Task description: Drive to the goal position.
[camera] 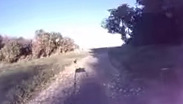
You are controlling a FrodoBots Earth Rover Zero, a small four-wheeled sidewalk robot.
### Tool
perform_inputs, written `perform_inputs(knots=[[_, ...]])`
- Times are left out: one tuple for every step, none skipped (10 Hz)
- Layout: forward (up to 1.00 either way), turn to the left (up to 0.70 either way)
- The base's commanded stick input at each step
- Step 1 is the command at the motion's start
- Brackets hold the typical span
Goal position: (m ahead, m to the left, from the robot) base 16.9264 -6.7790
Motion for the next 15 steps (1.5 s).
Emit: perform_inputs(knots=[[0.7,-0.08],[0.7,-0.08],[0.7,-0.08],[0.7,-0.08],[0.7,-0.08],[0.7,-0.08],[0.7,-0.08],[0.7,-0.08],[0.7,-0.08],[0.7,-0.09],[0.7,-0.09],[0.7,-0.09],[0.7,-0.09],[0.7,-0.11],[0.7,-0.11]])
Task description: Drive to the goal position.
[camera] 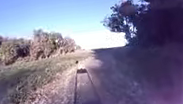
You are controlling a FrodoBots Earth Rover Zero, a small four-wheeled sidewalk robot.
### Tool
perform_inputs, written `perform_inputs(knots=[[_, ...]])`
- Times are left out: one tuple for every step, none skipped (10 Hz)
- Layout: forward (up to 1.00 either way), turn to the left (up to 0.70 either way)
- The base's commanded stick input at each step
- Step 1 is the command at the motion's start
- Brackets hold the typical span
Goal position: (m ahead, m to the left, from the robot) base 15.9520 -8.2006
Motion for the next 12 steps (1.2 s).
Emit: perform_inputs(knots=[[0.7,-0.11],[0.7,-0.11],[0.7,-0.11],[0.7,-0.11],[0.7,-0.11],[0.7,-0.1],[0.7,-0.09],[0.7,-0.07],[0.7,-0.06],[0.7,0.0],[0.7,0.0],[0.7,0.0]])
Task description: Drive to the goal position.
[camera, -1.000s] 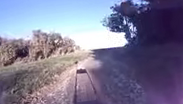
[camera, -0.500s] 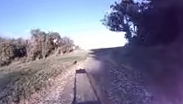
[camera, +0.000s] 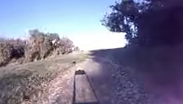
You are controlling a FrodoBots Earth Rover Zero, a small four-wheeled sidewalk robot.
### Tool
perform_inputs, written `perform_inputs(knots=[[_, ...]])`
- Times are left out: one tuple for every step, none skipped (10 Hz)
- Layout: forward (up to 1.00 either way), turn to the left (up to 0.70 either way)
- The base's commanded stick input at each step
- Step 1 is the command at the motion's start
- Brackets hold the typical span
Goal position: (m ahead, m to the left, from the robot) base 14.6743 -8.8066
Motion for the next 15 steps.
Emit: perform_inputs(knots=[[0.7,-0.13],[0.7,-0.14],[0.7,-0.14],[0.7,-0.14],[0.7,-0.14],[0.7,-0.14],[0.7,-0.14],[0.7,-0.14],[0.7,-0.14],[0.7,-0.14],[0.7,-0.14],[0.7,-0.14],[0.7,-0.14],[0.7,-0.14],[0.7,-0.14]])
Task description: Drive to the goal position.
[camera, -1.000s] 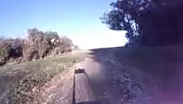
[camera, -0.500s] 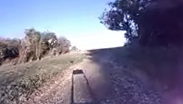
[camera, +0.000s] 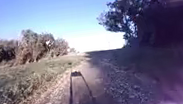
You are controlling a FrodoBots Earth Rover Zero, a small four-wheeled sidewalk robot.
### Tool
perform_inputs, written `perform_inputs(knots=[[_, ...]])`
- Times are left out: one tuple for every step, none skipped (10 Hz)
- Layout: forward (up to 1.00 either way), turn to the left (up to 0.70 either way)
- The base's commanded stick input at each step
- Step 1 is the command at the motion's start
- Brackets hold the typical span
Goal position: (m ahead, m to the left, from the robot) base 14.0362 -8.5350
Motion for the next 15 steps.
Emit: perform_inputs(knots=[[0.7,-0.14],[0.7,-0.14],[0.7,-0.14],[0.7,-0.14],[0.7,-0.14],[0.7,-0.14],[0.7,-0.14],[0.7,-0.14],[0.7,-0.14],[0.7,-0.11],[0.7,-0.07],[0.7,-0.01],[0.7,-0.01],[0.7,0.0],[0.7,0.0]])
